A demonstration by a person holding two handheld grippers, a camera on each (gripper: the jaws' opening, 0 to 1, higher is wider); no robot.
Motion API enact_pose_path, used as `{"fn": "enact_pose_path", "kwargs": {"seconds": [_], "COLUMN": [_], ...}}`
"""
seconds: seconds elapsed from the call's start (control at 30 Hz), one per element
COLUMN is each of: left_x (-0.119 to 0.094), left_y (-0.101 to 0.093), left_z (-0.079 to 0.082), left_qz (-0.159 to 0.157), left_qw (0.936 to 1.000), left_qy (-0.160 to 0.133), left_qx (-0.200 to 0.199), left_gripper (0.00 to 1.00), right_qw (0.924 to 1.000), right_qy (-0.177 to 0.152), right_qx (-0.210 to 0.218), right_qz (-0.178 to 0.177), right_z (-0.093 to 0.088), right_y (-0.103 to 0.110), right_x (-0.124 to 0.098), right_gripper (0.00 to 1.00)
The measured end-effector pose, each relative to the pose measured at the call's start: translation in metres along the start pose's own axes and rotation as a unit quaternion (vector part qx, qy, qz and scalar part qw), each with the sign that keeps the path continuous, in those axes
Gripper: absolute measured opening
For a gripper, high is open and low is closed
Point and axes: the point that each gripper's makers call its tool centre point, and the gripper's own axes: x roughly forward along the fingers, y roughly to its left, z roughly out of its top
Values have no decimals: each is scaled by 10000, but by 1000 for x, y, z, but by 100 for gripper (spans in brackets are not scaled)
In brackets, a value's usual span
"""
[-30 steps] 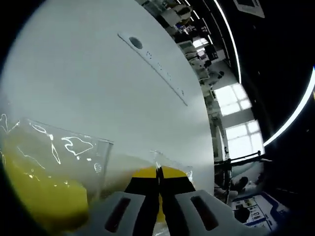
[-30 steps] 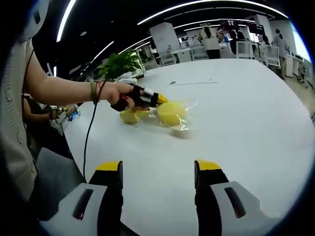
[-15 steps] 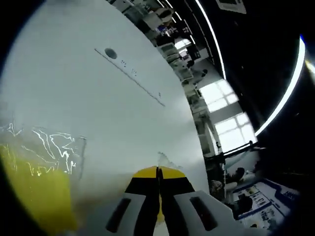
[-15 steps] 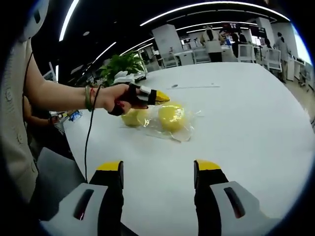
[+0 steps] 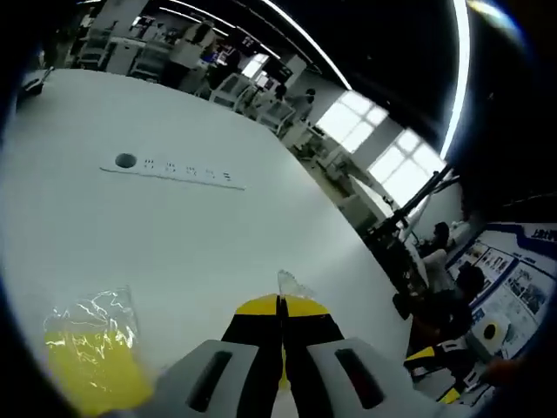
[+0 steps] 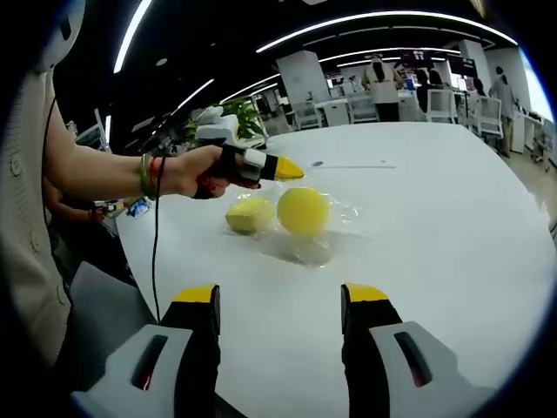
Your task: Compare the silicone blocks by pressing each to a similar depth, holding the contact briefly, and releasing to observe deformation and rebound differences across the visible hardness samples.
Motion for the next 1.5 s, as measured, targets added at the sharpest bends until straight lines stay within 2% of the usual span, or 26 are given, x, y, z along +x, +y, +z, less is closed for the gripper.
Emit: {"fn": "enact_pose_path", "kwargs": {"seconds": [0.13,0.23,0.27,0.3,0.33,0.4,0.43,0.5,0.7,0.9,1.1,1.4,1.5], "left_x": [-6,-11,-15,-17,-19,-25,-29,-35,-52,-73,-103,-142,-150], "left_y": [-11,-20,-25,-31,-33,-36,-40,-43,-44,-45,-48,-60,-62], "left_z": [2,3,5,4,4,5,5,6,9,20,38,54,56], "left_qz": [-44,-105,-146,-270,-259,-226,-259,-265,-248,-224,-132,-207,-122], "left_qw": [9981,9964,9941,9940,9939,9896,9910,9889,9902,9909,9876,9850,9806], "left_qy": [109,128,102,131,135,138,147,129,62,-181,-458,-810,-863], "left_qx": [602,834,1073,1052,1068,1414,1304,1455,1370,1316,1493,1508,1753], "left_gripper": [0,0,0,0,0,0,0,0,0,0,0,0,0], "right_qw": [9999,9998,9998,9997,9997,9996,9995,9994,9991,9985,9976,9951,9933], "right_qy": [-88,-123,-136,-153,-157,-191,-200,-221,-238,-183,-184,-78,-46], "right_qx": [-62,-155,-161,-188,-201,-225,-228,-255,-350,-504,-649,-945,-1117], "right_qz": [15,14,17,26,24,17,11,12,15,69,128,286,278], "right_z": [7,12,13,15,15,17,17,18,22,25,32,44,53], "right_y": [4,7,8,9,10,11,12,14,17,22,28,34,33], "right_x": [-2,-4,-4,-5,-5,-7,-7,-8,-11,-10,-7,2,4], "right_gripper": [51,52,52,52,52,52,52,53,52,52,52,53,53]}}
